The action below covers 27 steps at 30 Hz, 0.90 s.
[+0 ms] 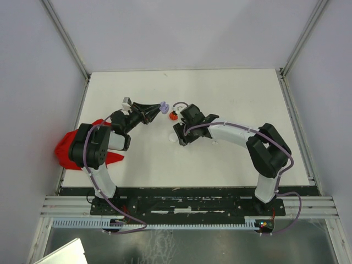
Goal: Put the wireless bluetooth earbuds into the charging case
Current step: Pick up the earbud from the center of the board.
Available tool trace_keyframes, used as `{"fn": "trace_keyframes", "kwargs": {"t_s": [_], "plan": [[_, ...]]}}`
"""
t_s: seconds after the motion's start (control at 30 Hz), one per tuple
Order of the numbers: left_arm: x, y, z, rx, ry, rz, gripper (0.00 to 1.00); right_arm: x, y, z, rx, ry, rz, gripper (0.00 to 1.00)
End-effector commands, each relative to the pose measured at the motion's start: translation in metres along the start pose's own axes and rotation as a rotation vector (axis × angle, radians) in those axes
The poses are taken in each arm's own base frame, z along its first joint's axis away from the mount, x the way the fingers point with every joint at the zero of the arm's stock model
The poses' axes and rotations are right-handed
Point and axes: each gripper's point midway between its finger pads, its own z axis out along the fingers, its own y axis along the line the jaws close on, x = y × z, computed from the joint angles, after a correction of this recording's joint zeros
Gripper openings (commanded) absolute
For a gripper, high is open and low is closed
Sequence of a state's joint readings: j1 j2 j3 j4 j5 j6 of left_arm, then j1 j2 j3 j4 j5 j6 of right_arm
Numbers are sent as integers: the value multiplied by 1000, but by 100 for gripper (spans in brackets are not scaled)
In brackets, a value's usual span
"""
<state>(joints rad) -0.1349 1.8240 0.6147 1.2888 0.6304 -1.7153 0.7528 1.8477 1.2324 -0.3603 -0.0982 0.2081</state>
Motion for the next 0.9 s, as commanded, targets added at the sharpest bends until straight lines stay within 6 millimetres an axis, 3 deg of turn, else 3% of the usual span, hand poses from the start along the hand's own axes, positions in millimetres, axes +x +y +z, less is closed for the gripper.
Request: {"fn": "trace_keyframes", "kwargs": {"t_s": [0.0, 0.17, 0.5, 0.87], "plan": [[3, -21, -2, 67, 12, 81, 3, -47, -8, -35, 104, -101, 0, 58], [4, -21, -2, 69, 12, 82, 3, -39, -23, -33, 200, -4, 8, 56], [2, -24, -3, 71, 13, 85, 3, -16, -29, -9, 219, 94, 17, 53], [0, -25, -2, 68, 16, 88, 3, -6, -30, 8, 214, 130, 19, 53]]}}
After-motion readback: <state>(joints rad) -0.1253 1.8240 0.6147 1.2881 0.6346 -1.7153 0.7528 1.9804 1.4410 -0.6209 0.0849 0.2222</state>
